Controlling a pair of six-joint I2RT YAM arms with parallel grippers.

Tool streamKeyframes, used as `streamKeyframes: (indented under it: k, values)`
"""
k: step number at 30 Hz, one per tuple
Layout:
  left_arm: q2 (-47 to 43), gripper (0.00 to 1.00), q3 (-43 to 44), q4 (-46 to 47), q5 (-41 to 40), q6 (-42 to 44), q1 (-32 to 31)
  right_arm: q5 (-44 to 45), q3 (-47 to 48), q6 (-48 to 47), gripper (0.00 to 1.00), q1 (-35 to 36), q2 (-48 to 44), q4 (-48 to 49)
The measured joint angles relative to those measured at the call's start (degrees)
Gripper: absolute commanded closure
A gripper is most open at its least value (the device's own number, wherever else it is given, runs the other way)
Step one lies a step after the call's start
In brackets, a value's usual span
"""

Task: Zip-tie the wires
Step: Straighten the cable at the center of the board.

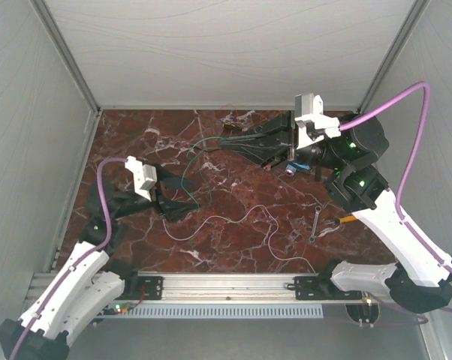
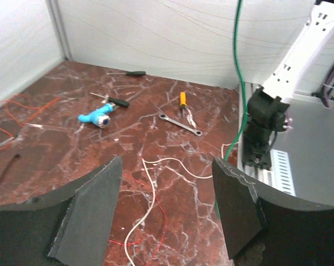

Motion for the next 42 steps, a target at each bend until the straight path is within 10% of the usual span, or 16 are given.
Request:
streamKeyframes:
  k: [9, 18, 21, 25, 42]
  values:
    - [-4.66, 0.17, 0.09, -2.84, -4.33, 2.43, 0.13, 2.95, -0.70, -3.13, 1.00, 0.00, -1.77, -3.13]
    - [2.08, 0.21, 1.79, -4.02, 2.47, 1.31, -0.22, 2.97, -0.70, -3.43, 1.00, 0.00, -1.77, -3.34]
    - [5.70, 0.42, 1.99, -3.54, 2.69, -0.15, -2.23, 2.95, -0.68, -3.43, 1.00, 0.00, -1.77, -3.30]
    - [8.63, 1.00, 2.99, -4.39, 0.74, -0.87, -6.25, 2.95, -0.70, -3.41, 1.00, 0.00, -1.77, -3.04]
    - [-0.76, 1.00, 8.87, -18.84, -30.99, 8.52, -7.26, 16.37, -7.26, -1.79, 1.00, 0.00, -10.86, -8.31]
